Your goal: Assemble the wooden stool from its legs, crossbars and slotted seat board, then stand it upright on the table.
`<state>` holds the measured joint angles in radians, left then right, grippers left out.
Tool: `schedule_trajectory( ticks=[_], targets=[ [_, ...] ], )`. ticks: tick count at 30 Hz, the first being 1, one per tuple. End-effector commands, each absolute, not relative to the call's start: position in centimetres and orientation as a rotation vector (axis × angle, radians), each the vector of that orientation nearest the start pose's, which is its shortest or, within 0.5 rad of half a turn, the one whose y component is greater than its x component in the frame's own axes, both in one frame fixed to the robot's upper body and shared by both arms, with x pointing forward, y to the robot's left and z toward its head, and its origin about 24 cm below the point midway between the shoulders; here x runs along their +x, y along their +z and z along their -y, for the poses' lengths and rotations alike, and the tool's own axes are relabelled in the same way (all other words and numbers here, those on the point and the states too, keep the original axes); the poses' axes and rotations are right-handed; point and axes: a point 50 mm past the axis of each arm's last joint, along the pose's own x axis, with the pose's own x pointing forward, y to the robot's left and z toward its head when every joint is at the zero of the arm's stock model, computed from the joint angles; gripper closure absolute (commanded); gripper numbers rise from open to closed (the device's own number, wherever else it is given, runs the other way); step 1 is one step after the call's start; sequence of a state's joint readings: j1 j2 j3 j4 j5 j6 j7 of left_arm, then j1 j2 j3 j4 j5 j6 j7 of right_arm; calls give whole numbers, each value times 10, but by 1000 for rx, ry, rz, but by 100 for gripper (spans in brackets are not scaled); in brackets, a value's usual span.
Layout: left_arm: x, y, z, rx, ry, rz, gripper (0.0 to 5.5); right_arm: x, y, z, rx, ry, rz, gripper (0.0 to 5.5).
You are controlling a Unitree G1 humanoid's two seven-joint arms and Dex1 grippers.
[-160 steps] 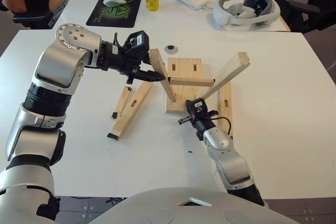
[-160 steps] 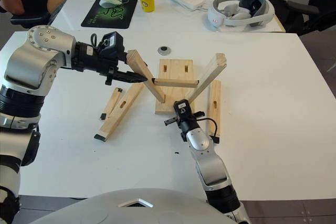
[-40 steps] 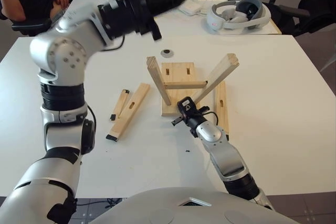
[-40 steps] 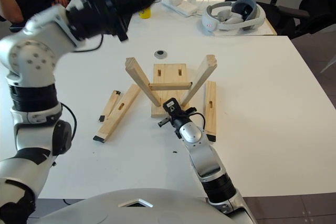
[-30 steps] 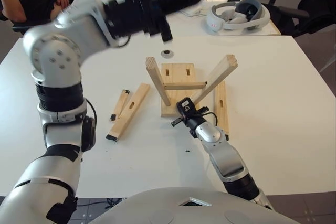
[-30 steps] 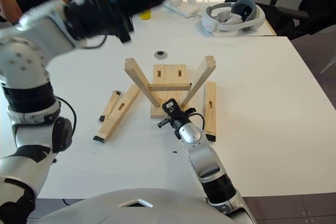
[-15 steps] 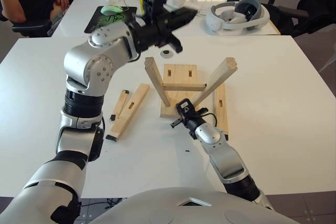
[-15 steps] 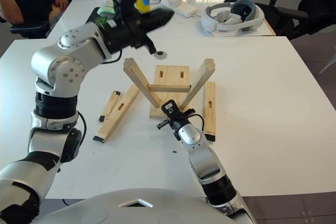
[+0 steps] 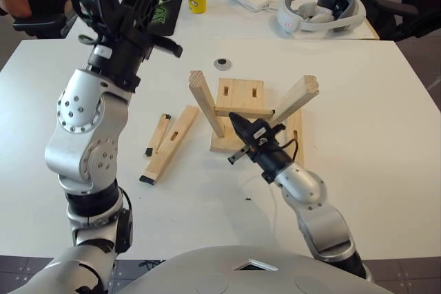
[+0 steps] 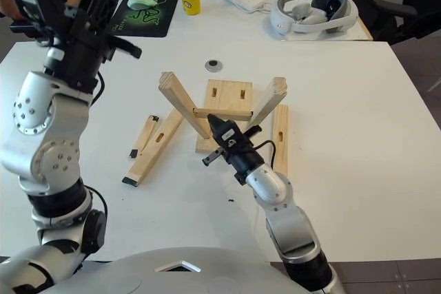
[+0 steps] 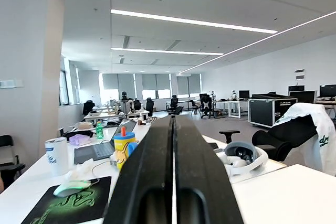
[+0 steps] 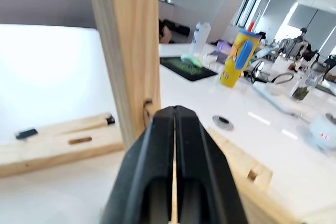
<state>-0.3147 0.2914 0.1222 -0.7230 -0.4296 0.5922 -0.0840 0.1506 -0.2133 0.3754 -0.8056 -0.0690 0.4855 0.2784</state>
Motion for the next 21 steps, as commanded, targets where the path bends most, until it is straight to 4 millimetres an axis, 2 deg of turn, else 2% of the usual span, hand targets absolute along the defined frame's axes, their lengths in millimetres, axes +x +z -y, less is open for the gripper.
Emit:
schedule_trajectory(
  ticks=[1,3,5,7,8,10,11,15,21],
  targets=[
    [212,198,-172,64,-194,276,549,144,124,97,-114,699,-65,550],
    [197,184,-174,73,-165,203,549,131,114,112,-117,714,-171,550],
    [189,172,-171,50,-170,128,549,123,108,127,-122,658,-230,550],
    [186,164,-166,25,-194,80,549,128,111,149,-119,417,-192,550],
    [188,164,-164,20,-204,72,549,130,112,155,-117,350,-178,550],
    [191,164,-163,25,-193,78,549,141,120,172,-112,105,-110,550],
    [198,166,-163,43,-166,96,549,149,128,177,-132,17,-59,550],
    [216,166,-157,47,-127,97,549,173,145,187,-180,-147,38,550],
    [221,163,-151,44,-138,85,549,198,156,182,-138,-192,75,550]
  ],
)
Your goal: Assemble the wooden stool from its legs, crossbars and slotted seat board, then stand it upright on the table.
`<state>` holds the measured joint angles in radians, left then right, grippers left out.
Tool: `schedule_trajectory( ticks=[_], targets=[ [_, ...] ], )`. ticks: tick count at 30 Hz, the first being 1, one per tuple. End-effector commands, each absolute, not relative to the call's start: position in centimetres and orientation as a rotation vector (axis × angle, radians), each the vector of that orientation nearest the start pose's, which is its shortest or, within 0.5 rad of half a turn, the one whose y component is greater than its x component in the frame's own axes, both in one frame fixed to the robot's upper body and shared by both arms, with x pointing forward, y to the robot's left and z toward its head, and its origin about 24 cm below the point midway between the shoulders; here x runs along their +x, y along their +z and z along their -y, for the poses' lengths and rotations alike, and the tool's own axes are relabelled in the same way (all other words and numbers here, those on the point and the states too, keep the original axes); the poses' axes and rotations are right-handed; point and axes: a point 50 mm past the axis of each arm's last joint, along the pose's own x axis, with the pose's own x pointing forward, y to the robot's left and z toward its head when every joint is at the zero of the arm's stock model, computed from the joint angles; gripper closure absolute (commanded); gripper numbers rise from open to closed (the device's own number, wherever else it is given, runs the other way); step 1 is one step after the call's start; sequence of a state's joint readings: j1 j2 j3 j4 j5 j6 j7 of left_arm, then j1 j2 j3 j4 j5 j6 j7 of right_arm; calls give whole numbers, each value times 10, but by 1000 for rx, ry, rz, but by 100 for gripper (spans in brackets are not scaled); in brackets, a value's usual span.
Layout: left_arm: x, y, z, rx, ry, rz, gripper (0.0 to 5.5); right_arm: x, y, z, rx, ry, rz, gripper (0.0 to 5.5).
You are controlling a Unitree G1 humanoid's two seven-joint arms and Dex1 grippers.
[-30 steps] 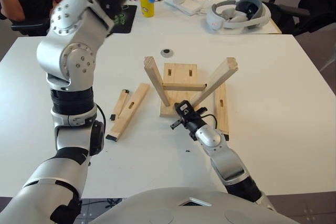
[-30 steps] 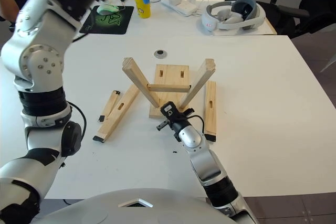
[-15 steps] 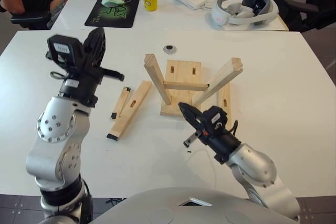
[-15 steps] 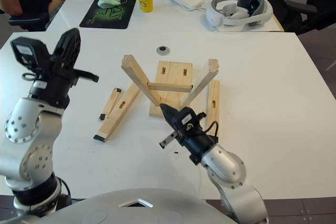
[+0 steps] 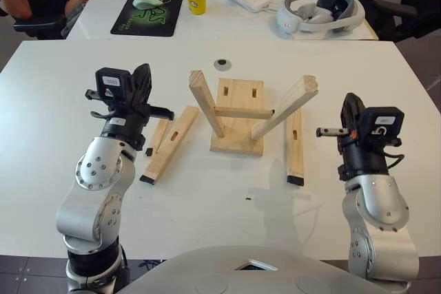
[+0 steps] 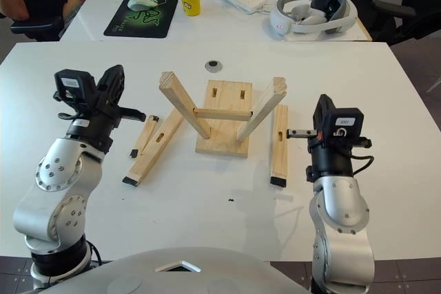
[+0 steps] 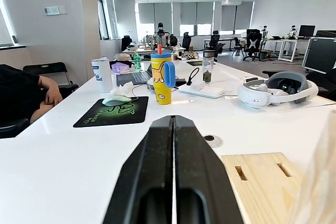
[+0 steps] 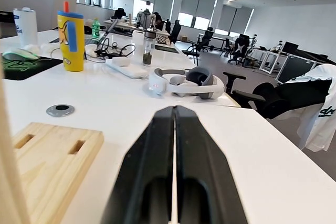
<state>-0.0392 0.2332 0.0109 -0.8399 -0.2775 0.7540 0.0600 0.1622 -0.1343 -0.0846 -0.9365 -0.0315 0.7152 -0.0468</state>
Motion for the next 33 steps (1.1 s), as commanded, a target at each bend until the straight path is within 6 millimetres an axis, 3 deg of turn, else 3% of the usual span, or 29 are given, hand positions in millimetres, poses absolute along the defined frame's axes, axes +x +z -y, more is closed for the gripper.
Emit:
schedule_trajectory(
  ticks=[1,4,6,9,12,18,21,24,27,29,31,33],
  targets=[
    [221,163,-151,42,-140,82,549,199,156,181,-127,-198,74,550],
    [219,160,-128,18,-311,60,549,207,157,159,-62,-44,83,550],
    [212,158,-104,66,-489,47,549,199,162,121,-116,247,136,550],
    [207,157,-87,146,-610,49,549,188,145,97,-152,448,43,550],
    [212,156,-90,211,-592,45,549,195,133,119,-166,259,-34,550],
    [225,141,-145,193,-210,-74,549,193,120,178,-227,-152,-155,550],
    [224,141,-173,157,-27,-75,549,183,123,195,-202,-276,-156,550],
    [222,145,-184,144,49,-52,549,180,129,198,-190,-297,-121,550],
    [223,166,-163,131,-78,101,549,187,147,175,-153,-131,15,550],
    [218,172,-119,133,-377,152,549,187,157,139,-182,144,114,550],
    [210,162,-83,204,-650,96,549,181,153,109,-191,365,112,550],
    [208,152,-79,250,-692,38,549,180,142,107,-201,381,49,550]
  ],
)
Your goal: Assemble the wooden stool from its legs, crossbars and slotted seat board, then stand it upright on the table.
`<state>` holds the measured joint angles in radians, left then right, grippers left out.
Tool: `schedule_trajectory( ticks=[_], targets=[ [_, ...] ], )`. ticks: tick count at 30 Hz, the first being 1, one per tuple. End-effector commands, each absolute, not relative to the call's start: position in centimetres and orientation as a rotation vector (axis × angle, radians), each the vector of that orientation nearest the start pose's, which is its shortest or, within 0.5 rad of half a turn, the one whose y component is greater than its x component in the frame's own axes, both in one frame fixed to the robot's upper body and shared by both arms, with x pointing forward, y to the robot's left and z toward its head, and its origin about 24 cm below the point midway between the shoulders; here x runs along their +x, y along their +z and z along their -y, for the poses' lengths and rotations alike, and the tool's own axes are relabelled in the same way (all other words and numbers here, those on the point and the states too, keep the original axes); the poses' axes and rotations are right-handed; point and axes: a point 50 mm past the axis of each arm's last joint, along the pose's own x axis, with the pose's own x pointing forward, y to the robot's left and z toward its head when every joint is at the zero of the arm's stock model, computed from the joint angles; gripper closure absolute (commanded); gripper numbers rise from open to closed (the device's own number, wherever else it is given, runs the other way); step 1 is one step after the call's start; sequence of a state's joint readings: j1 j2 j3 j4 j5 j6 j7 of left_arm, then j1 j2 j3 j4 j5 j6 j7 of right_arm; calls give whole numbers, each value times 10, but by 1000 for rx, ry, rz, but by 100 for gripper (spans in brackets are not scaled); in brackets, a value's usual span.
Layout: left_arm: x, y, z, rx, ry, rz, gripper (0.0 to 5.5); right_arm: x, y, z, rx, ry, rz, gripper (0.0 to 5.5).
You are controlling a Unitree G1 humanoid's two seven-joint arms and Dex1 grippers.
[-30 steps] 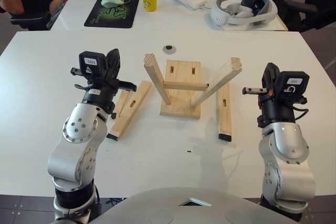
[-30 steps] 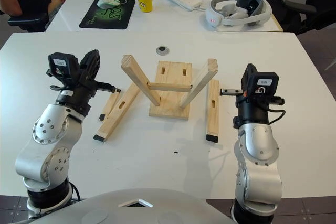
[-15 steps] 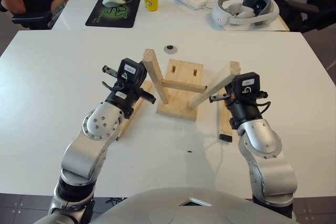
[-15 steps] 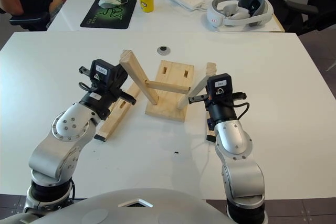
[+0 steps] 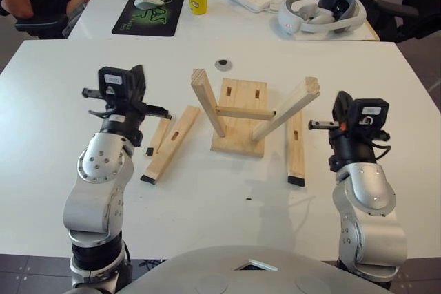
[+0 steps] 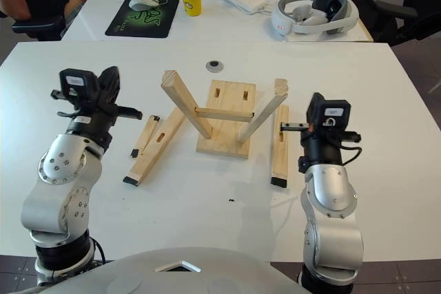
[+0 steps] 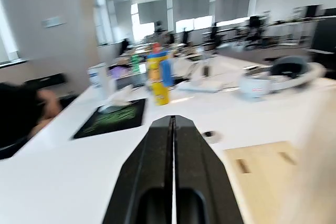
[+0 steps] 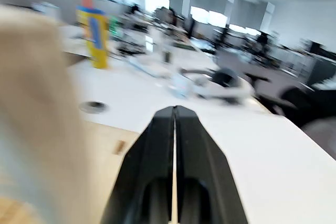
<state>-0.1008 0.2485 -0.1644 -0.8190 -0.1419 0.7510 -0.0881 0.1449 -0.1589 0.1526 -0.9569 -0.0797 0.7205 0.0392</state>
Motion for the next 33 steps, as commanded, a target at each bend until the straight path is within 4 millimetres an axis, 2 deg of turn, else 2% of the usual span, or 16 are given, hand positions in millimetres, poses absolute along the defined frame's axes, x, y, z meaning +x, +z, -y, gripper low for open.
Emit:
schedule_trajectory(
  ticks=[1,3,4,8,14,15,17,19,21,23,27,33],
  targets=[
    [208,149,-82,262,-674,19,549,181,136,111,-210,356,12,550],
    [215,142,-99,280,-546,-35,549,184,121,132,-254,231,-92,550],
    [217,141,-103,283,-514,-46,549,185,119,136,-265,203,-111,550],
    [226,117,-147,292,-251,-206,549,186,110,157,-305,97,-185,550],
    [232,110,-168,289,-160,-241,549,188,103,165,-319,85,-240,550],
    [233,109,-170,290,-158,-243,549,189,102,164,-322,93,-247,550],
    [235,110,-172,297,-169,-235,549,189,91,155,-373,223,-314,550],
    [235,108,-164,306,-261,-257,549,187,79,148,-423,320,-383,550],
    [226,96,-155,338,-399,-347,549,189,74,146,-432,343,-402,550],
    [221,89,-154,361,-449,-398,549,192,72,143,-435,361,-413,550],
    [219,84,-154,394,-504,-444,549,194,65,139,-453,383,-456,550],
    [212,75,-138,422,-714,-549,549,191,55,143,-510,375,-531,550]
  ],
)
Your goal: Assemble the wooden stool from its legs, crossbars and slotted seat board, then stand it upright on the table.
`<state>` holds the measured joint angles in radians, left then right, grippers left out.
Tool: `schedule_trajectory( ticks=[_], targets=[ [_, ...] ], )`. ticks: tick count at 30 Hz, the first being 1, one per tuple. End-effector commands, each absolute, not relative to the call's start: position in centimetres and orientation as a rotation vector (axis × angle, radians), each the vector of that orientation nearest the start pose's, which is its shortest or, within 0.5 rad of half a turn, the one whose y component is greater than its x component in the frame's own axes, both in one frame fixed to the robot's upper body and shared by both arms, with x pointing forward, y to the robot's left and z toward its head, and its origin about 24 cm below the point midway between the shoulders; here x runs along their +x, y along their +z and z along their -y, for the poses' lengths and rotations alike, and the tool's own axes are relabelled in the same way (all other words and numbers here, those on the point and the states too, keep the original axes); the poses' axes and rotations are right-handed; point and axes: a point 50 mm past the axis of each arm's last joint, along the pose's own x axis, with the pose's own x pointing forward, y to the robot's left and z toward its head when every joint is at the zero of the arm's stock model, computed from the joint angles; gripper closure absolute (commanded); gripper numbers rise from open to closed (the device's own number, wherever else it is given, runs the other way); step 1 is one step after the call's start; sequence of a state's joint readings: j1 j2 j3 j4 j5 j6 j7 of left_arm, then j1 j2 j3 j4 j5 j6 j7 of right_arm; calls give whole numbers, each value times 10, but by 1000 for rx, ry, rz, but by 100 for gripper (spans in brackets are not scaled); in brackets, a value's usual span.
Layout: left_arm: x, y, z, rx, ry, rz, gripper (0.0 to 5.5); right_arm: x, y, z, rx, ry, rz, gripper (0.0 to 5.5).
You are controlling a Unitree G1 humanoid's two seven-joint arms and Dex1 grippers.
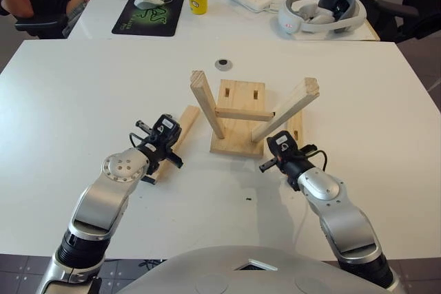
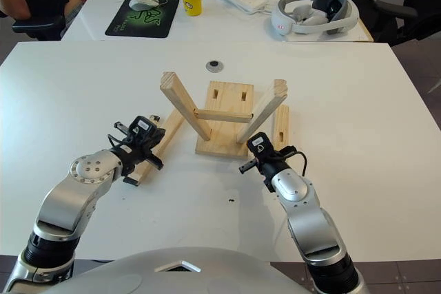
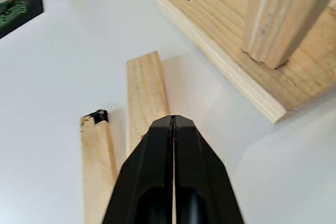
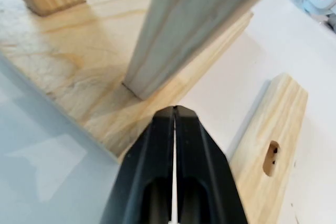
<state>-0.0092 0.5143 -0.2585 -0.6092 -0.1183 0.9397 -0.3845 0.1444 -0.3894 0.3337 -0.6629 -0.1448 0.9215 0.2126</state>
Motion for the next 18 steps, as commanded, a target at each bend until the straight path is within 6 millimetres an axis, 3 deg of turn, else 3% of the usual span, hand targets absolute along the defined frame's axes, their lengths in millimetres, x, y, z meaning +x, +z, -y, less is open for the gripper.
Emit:
schedule_trajectory(
  ticks=[1,7,18],
  targets=[
    [211,73,-135,439,-746,-561,549,190,54,144,-525,376,-540,550],
    [213,72,-130,467,-799,-570,549,192,49,137,-555,449,-572,550],
    [229,68,-143,465,-753,-591,549,189,56,98,-488,724,-473,550]
  ],
)
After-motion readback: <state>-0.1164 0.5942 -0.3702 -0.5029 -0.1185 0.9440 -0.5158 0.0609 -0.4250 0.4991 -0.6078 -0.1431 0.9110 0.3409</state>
